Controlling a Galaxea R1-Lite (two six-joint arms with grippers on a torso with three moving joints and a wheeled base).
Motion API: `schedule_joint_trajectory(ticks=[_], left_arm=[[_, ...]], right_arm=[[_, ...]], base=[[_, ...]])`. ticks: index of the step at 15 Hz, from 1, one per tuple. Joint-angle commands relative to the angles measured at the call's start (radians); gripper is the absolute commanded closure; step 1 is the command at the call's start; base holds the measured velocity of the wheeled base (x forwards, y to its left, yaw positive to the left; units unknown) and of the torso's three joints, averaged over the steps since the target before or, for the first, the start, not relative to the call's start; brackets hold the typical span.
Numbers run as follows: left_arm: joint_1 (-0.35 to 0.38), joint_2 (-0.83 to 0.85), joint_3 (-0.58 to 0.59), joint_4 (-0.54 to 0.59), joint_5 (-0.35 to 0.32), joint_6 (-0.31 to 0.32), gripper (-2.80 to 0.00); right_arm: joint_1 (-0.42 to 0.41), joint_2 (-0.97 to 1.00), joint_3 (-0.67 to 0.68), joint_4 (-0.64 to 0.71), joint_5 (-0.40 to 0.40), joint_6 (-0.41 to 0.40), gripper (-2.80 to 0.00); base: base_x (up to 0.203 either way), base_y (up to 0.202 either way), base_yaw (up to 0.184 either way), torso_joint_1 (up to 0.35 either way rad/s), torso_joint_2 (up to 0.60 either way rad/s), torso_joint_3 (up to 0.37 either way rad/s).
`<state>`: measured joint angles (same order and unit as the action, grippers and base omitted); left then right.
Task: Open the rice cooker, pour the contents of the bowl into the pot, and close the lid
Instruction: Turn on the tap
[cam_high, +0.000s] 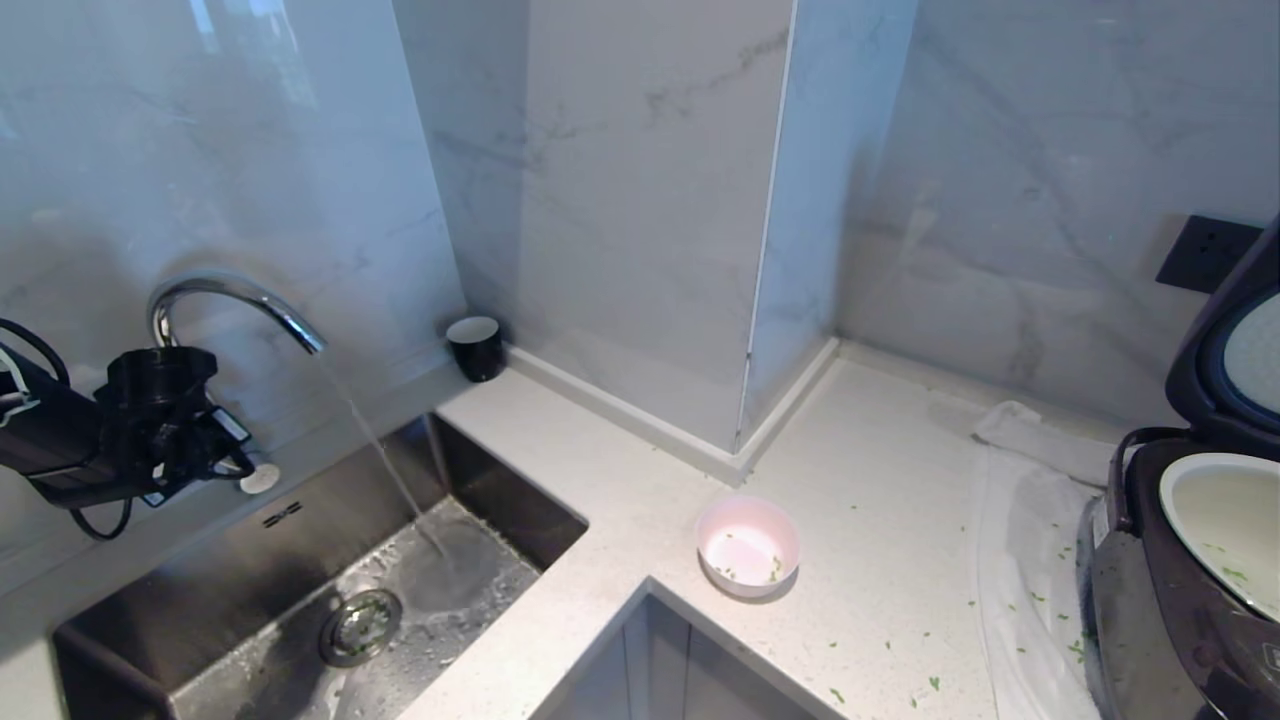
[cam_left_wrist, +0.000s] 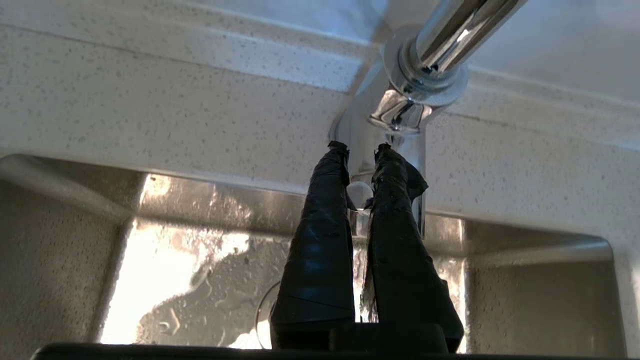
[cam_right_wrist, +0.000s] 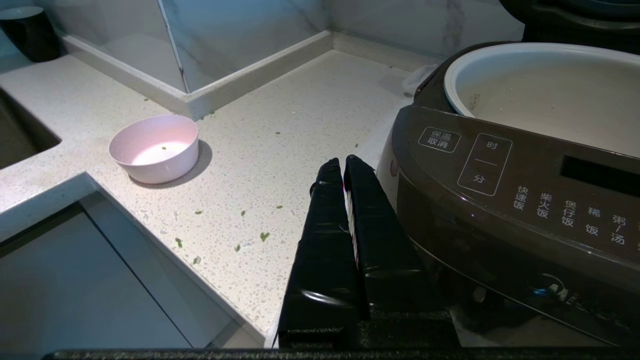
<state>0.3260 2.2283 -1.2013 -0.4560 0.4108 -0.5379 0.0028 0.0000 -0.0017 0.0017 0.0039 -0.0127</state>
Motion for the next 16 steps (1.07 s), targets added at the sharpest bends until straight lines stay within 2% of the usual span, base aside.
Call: schedule_joint_trajectory(ticks=[1, 16], left_arm=[[0.001, 0.006, -0.002, -0.001, 0.000, -0.004, 0.00], [-0.006, -0.012, 0.017, -0.001, -0.001, -0.005, 0.00]], right_arm=[[-0.001, 0.000, 0.000, 0.000, 0.001, 0.000, 0.00], [0.000, 0.001, 0.000, 0.000, 0.001, 0.000, 0.00]], base=[[0.000, 0.000, 0.000, 0.000, 0.00, 0.000], [0.000, 0.000, 0.000, 0.000, 0.00, 0.000]])
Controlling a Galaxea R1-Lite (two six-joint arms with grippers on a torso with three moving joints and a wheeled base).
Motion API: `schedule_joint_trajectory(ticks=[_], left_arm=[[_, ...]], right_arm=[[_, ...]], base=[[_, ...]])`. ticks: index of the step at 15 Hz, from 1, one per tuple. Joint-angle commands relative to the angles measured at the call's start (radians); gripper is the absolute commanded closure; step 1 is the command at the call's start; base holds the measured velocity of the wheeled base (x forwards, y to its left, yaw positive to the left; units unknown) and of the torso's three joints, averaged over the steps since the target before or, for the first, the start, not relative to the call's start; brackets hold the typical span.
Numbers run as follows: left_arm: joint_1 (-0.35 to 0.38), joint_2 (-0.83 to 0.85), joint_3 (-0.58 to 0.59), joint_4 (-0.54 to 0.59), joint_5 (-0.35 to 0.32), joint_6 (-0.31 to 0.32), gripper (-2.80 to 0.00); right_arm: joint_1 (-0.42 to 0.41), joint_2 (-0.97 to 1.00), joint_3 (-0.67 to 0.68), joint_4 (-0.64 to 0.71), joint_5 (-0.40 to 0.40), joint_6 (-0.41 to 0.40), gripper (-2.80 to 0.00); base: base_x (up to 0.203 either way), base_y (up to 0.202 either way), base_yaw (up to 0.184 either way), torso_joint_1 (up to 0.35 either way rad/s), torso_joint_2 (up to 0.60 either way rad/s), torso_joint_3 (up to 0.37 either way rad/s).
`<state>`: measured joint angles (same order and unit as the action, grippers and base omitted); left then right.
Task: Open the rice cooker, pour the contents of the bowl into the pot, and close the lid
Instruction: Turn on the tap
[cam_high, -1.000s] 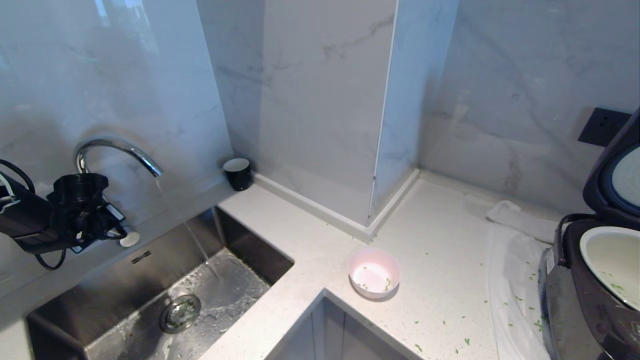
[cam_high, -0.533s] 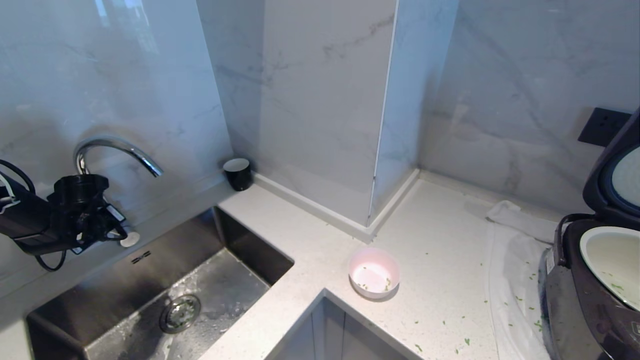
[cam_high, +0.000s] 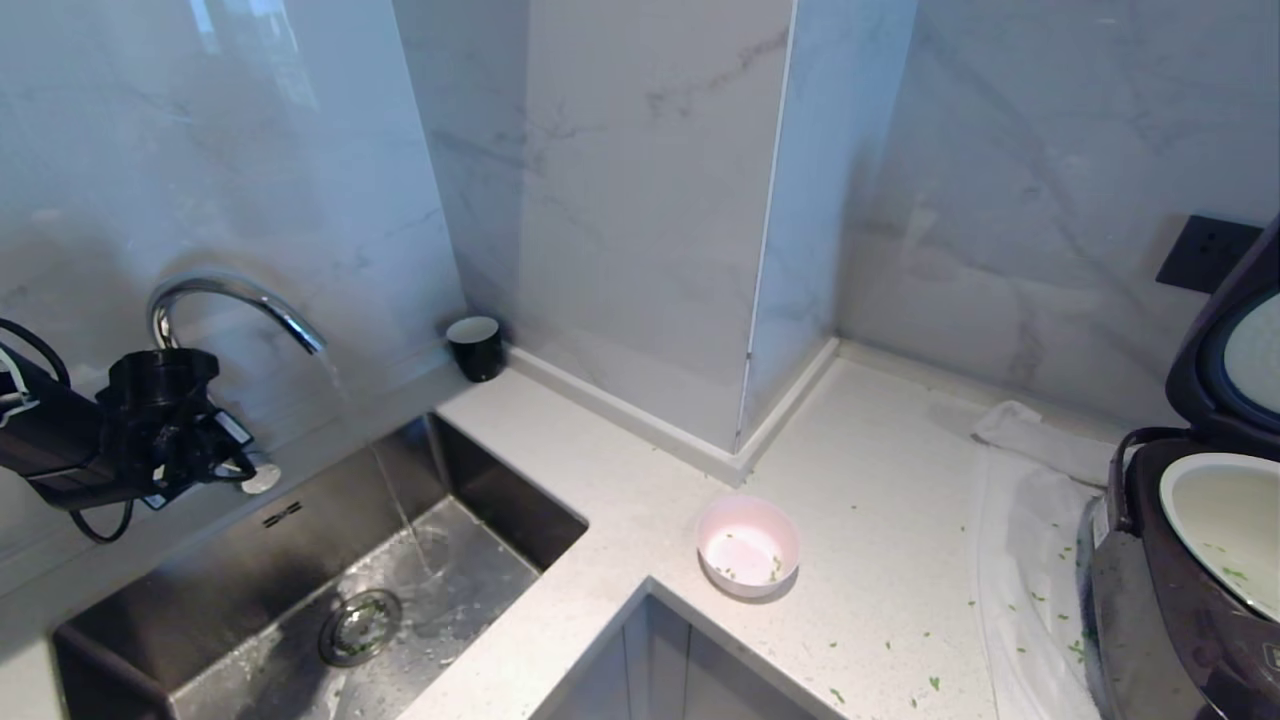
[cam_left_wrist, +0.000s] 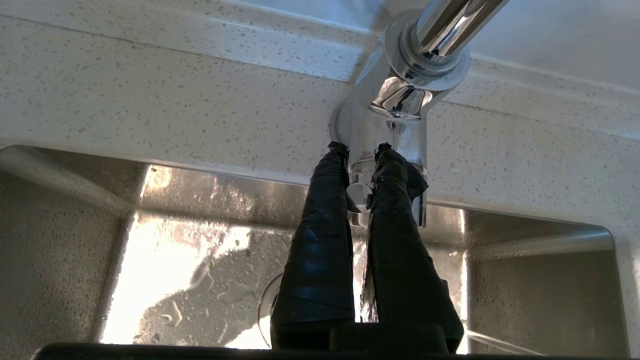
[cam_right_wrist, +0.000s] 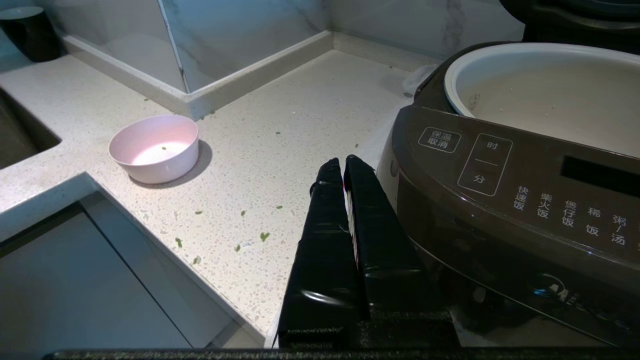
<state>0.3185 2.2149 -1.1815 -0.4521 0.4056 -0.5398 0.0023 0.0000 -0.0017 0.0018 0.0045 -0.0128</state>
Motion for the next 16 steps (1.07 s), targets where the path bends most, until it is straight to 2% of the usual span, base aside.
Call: schedule_joint_trajectory(ticks=[1, 4, 5, 11, 13, 16], left_arm=[[0.002, 0.000, -0.004, -0.005, 0.004, -0.003, 0.00], [-0.006, 0.003, -0.004, -0.005, 0.004, -0.003, 0.00], [-0.005, 0.001, -0.003, -0.007, 0.004, -0.003, -2.80], [-0.005, -0.017, 0.004, -0.007, 0.002, -0.007, -2.80], [-0.013, -0.085, 0.057, -0.005, -0.009, -0.008, -2.80], [-0.068, -0.187, 0.180, -0.003, -0.034, -0.005, -2.80]], right_arm=[[-0.001, 0.000, 0.000, 0.000, 0.000, -0.001, 0.00], [0.001, 0.000, 0.000, 0.000, 0.000, 0.000, 0.00], [0.001, 0.000, 0.000, 0.000, 0.000, 0.000, 0.00], [0.001, 0.001, 0.000, 0.000, 0.000, 0.000, 0.00], [-0.001, 0.000, 0.000, 0.000, 0.000, 0.000, 0.00], [0.001, 0.000, 0.000, 0.000, 0.000, -0.001, 0.00]], base=[[0.000, 0.000, 0.000, 0.000, 0.00, 0.000], [0.000, 0.000, 0.000, 0.000, 0.00, 0.000], [0.000, 0.000, 0.000, 0.000, 0.00, 0.000], [0.000, 0.000, 0.000, 0.000, 0.00, 0.000], [0.000, 0.000, 0.000, 0.000, 0.00, 0.000], [0.000, 0.000, 0.000, 0.000, 0.00, 0.000]])
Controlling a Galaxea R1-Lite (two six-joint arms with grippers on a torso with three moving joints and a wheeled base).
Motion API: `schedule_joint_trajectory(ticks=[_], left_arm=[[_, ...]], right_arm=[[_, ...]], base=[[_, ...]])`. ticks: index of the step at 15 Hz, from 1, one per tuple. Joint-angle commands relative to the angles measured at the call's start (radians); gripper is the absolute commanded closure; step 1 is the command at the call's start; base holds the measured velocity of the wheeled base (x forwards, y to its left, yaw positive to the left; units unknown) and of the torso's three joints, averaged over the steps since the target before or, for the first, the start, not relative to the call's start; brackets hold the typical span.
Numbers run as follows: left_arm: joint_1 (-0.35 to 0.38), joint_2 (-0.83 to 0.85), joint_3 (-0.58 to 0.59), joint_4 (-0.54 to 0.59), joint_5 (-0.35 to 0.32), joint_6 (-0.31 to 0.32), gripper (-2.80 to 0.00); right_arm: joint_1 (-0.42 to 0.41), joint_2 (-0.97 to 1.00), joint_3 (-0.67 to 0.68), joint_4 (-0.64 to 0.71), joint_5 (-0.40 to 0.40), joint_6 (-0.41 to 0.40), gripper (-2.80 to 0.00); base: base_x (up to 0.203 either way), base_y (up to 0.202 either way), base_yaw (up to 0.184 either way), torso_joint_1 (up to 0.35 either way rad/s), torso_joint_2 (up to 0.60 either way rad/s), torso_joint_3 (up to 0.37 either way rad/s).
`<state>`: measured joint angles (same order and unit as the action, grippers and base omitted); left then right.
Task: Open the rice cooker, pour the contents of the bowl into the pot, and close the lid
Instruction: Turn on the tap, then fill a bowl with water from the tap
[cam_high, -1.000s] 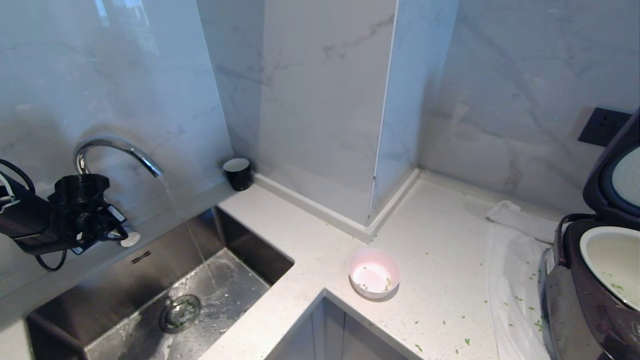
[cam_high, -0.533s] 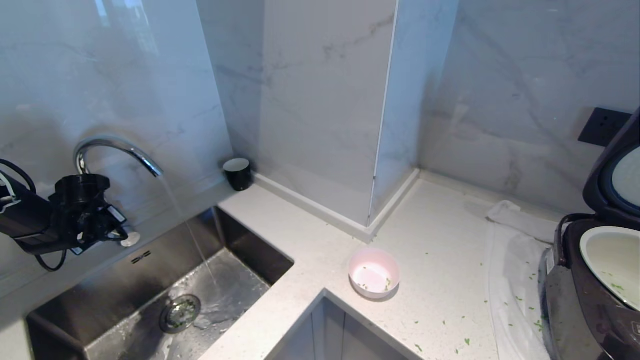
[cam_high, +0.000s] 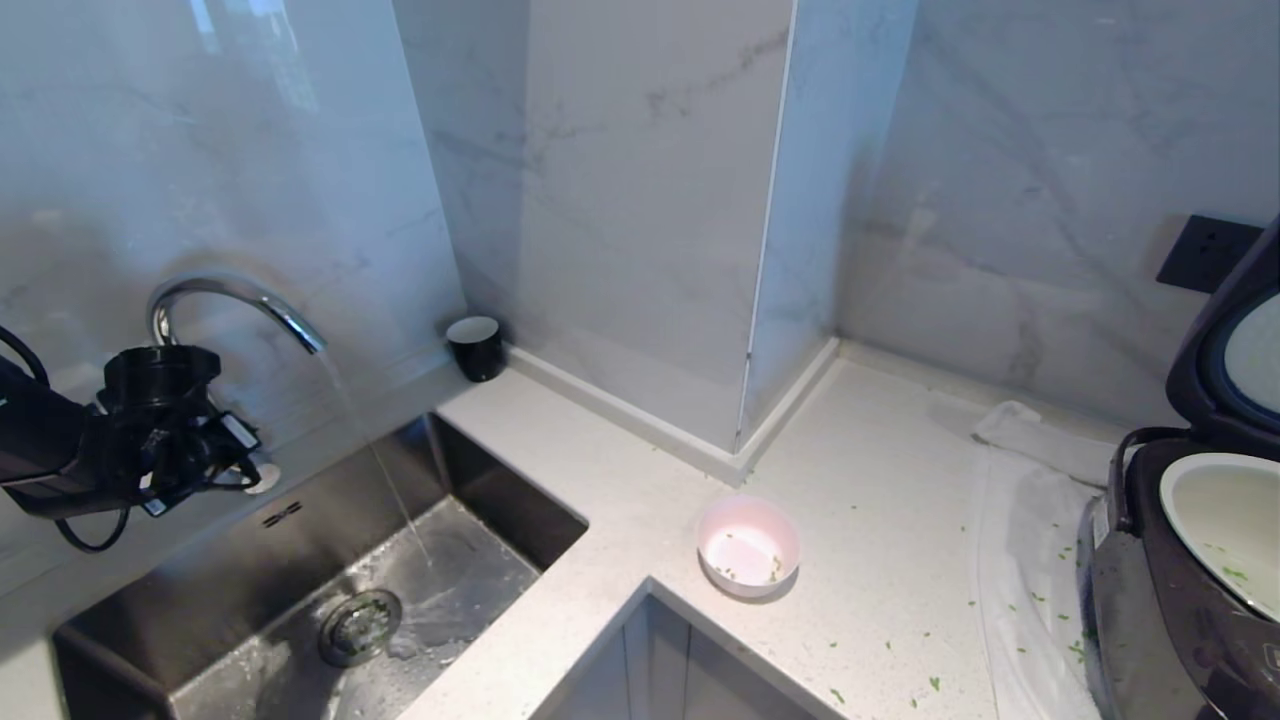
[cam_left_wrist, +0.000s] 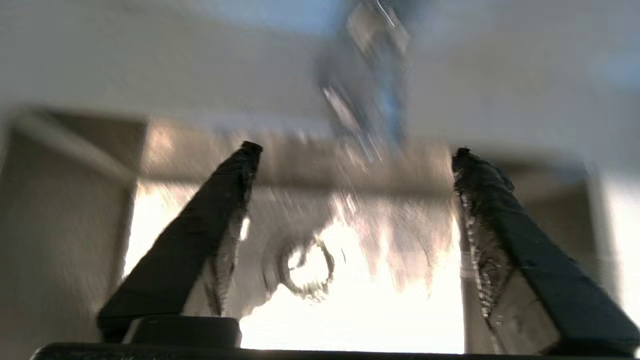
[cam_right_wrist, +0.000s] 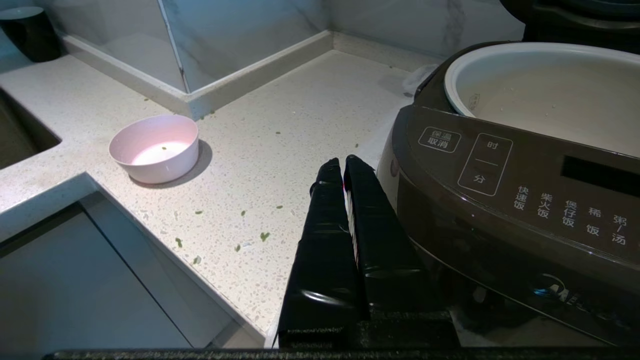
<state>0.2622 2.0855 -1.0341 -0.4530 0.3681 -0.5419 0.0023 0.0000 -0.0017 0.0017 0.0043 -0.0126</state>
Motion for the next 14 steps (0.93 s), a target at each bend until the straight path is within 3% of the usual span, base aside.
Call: schedule_joint_trajectory(ticks=[1, 4, 7, 13, 14], left_arm=[[-0.032, -0.089, 0.080, -0.002, -0.006, -0.003, -2.80], [-0.096, -0.179, 0.246, 0.008, -0.019, -0.002, -2.80], [-0.201, -0.295, 0.413, 0.009, -0.079, -0.002, -2.80], [-0.514, -0.480, 0.450, 0.148, -0.100, 0.067, -2.80], [-0.571, -0.490, 0.450, 0.154, -0.098, 0.064, 0.00]], right_arm=[[-0.001, 0.000, 0.000, 0.000, 0.000, 0.000, 0.00], [0.001, 0.000, 0.000, 0.000, 0.000, 0.000, 0.00], [0.001, 0.000, 0.000, 0.000, 0.000, 0.000, 0.00], [0.001, 0.001, 0.000, 0.000, 0.000, -0.001, 0.00], [0.001, 0.000, 0.000, 0.000, 0.000, 0.000, 0.00]], base=[[0.000, 0.000, 0.000, 0.000, 0.00, 0.000], [0.000, 0.000, 0.000, 0.000, 0.00, 0.000], [0.000, 0.000, 0.000, 0.000, 0.00, 0.000], [0.000, 0.000, 0.000, 0.000, 0.00, 0.000], [0.000, 0.000, 0.000, 0.000, 0.00, 0.000]])
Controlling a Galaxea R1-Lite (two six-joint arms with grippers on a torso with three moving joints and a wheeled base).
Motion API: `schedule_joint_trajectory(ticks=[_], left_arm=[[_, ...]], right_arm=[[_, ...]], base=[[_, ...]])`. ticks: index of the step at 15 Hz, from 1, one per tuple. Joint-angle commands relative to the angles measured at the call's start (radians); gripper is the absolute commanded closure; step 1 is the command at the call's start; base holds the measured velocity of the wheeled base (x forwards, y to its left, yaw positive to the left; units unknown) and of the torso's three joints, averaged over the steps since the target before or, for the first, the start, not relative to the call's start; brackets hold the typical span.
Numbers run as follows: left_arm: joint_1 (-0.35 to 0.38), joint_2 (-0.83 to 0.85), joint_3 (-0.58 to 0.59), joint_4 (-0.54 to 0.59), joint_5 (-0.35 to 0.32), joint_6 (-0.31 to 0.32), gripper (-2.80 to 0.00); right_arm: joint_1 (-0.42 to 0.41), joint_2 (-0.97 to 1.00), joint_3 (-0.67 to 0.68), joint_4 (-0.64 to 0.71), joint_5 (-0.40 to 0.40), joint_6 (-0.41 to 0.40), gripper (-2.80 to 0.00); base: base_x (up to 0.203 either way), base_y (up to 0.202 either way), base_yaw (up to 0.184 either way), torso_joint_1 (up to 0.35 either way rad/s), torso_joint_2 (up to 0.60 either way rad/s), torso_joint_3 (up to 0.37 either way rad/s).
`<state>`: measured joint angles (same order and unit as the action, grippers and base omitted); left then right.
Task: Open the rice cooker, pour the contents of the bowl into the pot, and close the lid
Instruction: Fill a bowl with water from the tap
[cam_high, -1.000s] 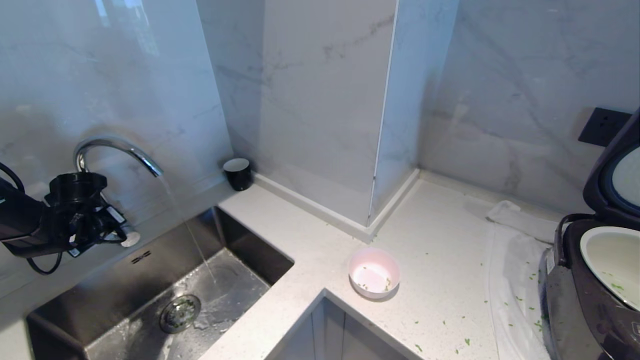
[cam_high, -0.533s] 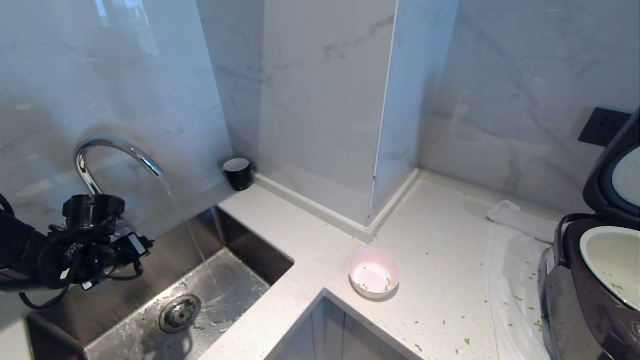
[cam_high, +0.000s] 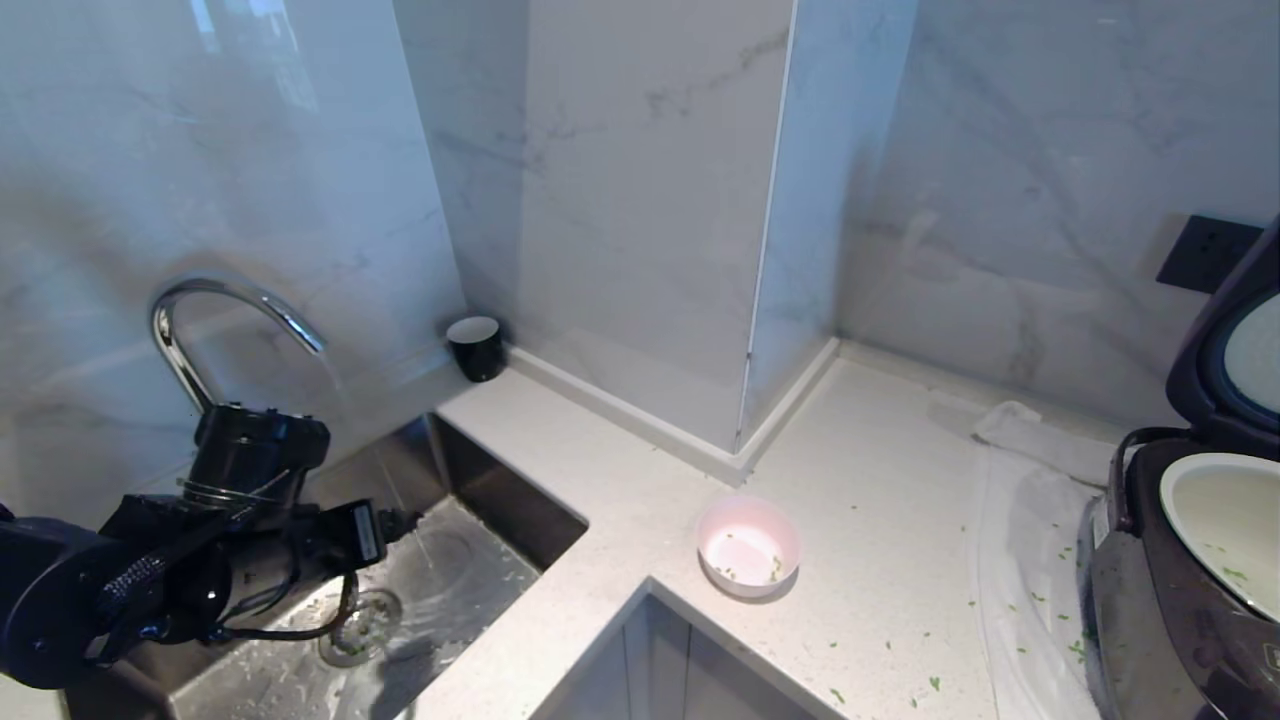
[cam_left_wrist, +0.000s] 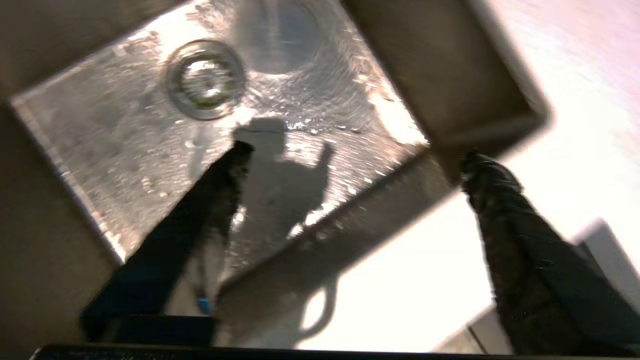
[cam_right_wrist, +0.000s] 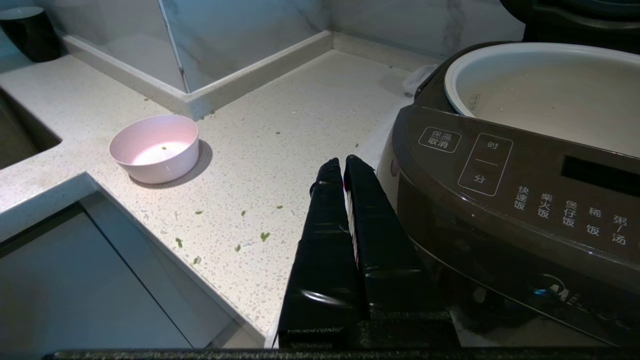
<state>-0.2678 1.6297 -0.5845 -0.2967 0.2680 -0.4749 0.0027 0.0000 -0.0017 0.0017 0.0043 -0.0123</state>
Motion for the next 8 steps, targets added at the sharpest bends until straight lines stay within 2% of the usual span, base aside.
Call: schedule_joint_trajectory(ticks=[1, 4, 8], left_arm=[[-0.100, -0.045, 0.001, 0.002, 0.006, -0.011, 0.00], [-0.241, -0.073, -0.021, 0.012, 0.012, -0.029, 0.00], [-0.362, -0.030, -0.222, 0.149, 0.010, -0.031, 0.00]], right_arm=[[0.000, 0.000, 0.000, 0.000, 0.000, 0.000, 0.00], [-0.001, 0.000, 0.000, 0.000, 0.000, -0.001, 0.00], [0.000, 0.000, 0.000, 0.000, 0.000, -0.001, 0.00]], base=[[0.000, 0.000, 0.000, 0.000, 0.00, 0.000], [0.000, 0.000, 0.000, 0.000, 0.00, 0.000], [0.000, 0.000, 0.000, 0.000, 0.00, 0.000]])
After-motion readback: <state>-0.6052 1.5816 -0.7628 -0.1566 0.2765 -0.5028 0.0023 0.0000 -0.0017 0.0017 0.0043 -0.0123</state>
